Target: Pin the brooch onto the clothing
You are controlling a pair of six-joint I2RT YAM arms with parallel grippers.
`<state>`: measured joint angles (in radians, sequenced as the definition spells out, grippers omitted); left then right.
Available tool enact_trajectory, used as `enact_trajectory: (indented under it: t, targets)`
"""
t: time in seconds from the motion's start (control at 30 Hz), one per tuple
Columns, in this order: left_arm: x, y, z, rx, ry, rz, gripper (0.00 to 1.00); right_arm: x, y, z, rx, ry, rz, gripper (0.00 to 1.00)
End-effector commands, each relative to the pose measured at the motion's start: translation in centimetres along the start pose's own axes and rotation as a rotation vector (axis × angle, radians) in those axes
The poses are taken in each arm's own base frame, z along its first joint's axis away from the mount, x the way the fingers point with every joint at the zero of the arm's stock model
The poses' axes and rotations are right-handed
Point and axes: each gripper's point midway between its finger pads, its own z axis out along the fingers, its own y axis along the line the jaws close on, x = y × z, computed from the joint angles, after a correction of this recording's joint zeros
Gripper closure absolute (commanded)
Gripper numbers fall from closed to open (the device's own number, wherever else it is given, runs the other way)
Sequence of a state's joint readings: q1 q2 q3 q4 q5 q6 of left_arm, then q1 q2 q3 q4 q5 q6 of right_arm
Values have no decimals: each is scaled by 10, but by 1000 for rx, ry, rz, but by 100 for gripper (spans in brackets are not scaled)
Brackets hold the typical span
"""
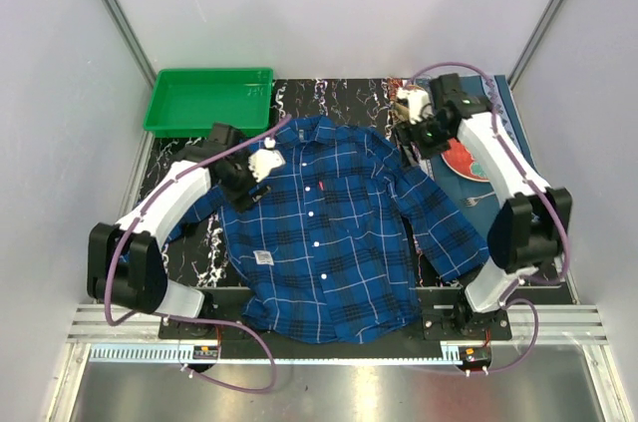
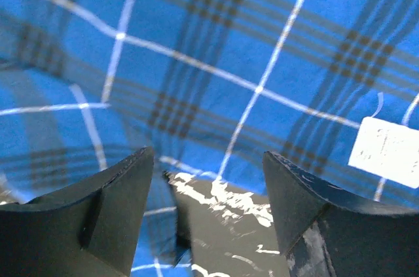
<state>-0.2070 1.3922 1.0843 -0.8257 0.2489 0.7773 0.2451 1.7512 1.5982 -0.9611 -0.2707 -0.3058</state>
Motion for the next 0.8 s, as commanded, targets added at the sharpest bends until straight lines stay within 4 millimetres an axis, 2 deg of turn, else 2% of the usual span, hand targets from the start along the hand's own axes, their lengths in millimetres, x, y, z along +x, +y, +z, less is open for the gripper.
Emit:
enact_trajectory:
  t: [0.0,0.03,0.07,0.13,0.17,0.2,0.27,0.33,0.4,0.43,0.53,0.67,0.77]
  targets:
    - [-9,-20,23,53,1,-81,28,61,-29,-50,83,76,-16,28]
    - [-10,-20,25,54,1,-89,28,75,-33,-62,90,92,-6,25]
    - [-10,-19,26,50,3,-90,27,97,-36,-61,77,139,10,24]
    - [-10,-18,26,44,0,-84,27,126,-49,-74,83,169,26,16]
    - [-10,-18,26,40,1,-84,27,145,-49,-71,77,206,37,15]
    - [-9,-18,25,40,-1,-79,27,157,-56,-72,91,229,36,15]
    - [-9,-19,24,38,-5,-79,27,177,-56,-68,90,261,42,15]
    - [-9,-20,23,38,-9,-79,27,190,-61,-58,93,282,58,14]
    - [-8,-21,22,39,-8,-73,26,197,-70,-48,117,298,60,15]
    - [-7,-21,22,37,-4,-72,26,201,-75,-36,116,312,67,15]
    - [-7,-21,18,30,-5,-68,26,208,-80,-20,98,346,92,12]
    - [-8,-20,13,16,-12,-63,25,209,-85,-9,101,355,109,8]
    - [-8,-19,12,14,-13,-61,25,213,-85,-3,82,374,117,10]
